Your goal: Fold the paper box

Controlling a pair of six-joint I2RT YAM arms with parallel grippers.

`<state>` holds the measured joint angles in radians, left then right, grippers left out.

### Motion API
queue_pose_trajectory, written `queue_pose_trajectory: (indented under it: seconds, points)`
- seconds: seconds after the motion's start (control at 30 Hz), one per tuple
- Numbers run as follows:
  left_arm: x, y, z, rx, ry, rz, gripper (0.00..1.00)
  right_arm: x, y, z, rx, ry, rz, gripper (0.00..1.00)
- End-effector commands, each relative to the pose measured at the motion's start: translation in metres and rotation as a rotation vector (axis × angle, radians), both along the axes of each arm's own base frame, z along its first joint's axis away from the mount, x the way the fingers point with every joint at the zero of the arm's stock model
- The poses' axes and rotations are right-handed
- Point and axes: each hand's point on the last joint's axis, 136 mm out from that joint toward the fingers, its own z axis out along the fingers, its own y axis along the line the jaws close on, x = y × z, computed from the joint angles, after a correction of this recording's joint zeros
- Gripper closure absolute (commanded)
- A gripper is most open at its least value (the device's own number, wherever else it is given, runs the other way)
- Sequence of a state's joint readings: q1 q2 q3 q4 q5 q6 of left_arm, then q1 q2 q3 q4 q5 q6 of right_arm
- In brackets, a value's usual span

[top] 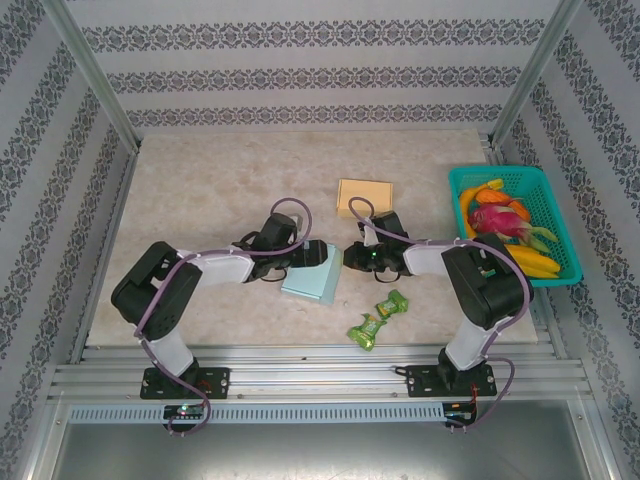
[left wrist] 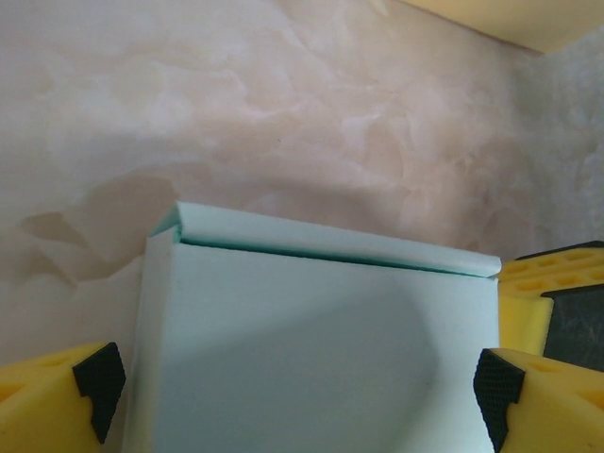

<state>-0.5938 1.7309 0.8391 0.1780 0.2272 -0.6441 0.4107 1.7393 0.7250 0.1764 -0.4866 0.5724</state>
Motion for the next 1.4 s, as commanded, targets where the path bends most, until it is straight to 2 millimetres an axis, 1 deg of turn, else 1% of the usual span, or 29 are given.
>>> queue_pose_trajectory:
  seconds: [0.0, 0.1, 0.2, 0.37, 0.43, 0.53, 0.63, 0.73, 0.8, 0.87, 0.97, 1.07, 1.23, 1.3, 1.37]
  points:
    - [0.008, -0.022, 0.012, -0.070, -0.048, -0.064, 0.04, 0.009, 0.003, -0.004, 0.009, -0.012, 0.005, 0.88]
    - [0.002, -0.041, 0.011, -0.110, -0.042, -0.109, 0.05, 0.010, 0.004, -0.007, 0.014, -0.008, 0.005, 0.88]
    - [-0.008, -0.066, 0.013, -0.156, -0.040, -0.179, 0.05, 0.011, 0.007, -0.009, 0.024, -0.004, 0.011, 0.88]
    - [-0.035, -0.115, 0.024, -0.249, -0.024, -0.307, 0.06, 0.013, 0.011, -0.015, 0.050, 0.002, 0.011, 0.88]
    - [-0.046, -0.129, 0.028, -0.277, -0.019, -0.343, 0.06, 0.014, 0.011, -0.017, 0.055, 0.001, 0.005, 0.88]
    - [-0.058, -0.141, 0.035, -0.322, -0.013, -0.373, 0.06, 0.016, 0.010, -0.018, 0.057, -0.010, -0.010, 0.88]
    - [-0.063, -0.142, 0.035, -0.340, 0.005, -0.362, 0.06, 0.017, 0.010, -0.016, 0.064, -0.022, -0.016, 0.88]
    - [-0.062, -0.134, 0.029, -0.314, 0.029, -0.318, 0.07, 0.017, 0.009, -0.011, 0.073, -0.039, -0.024, 0.88]
    - [-0.054, -0.117, 0.019, -0.240, 0.038, -0.247, 0.06, 0.016, 0.007, -0.005, 0.073, -0.057, -0.033, 0.88]
    - [-0.039, -0.089, 0.010, -0.148, 0.030, -0.135, 0.06, 0.013, 0.002, 0.001, 0.058, -0.076, -0.041, 0.88]
    - [-0.024, -0.048, 0.007, -0.094, 0.018, 0.000, 0.05, 0.010, -0.008, 0.007, 0.010, -0.094, -0.052, 0.87]
    - [-0.016, -0.022, 0.010, -0.093, 0.007, 0.090, 0.04, 0.006, -0.013, 0.010, 0.006, -0.096, -0.062, 0.86]
    - [-0.018, 0.009, 0.017, -0.040, -0.037, 0.182, 0.01, -0.002, -0.023, 0.019, -0.013, -0.118, -0.093, 0.86]
    - [-0.023, 0.022, 0.022, -0.009, -0.055, 0.207, 0.01, -0.010, -0.030, 0.022, -0.035, -0.124, -0.100, 0.86]
    - [-0.029, 0.030, 0.027, -0.004, -0.064, 0.210, 0.01, -0.022, -0.033, 0.021, -0.061, -0.117, -0.089, 0.86]
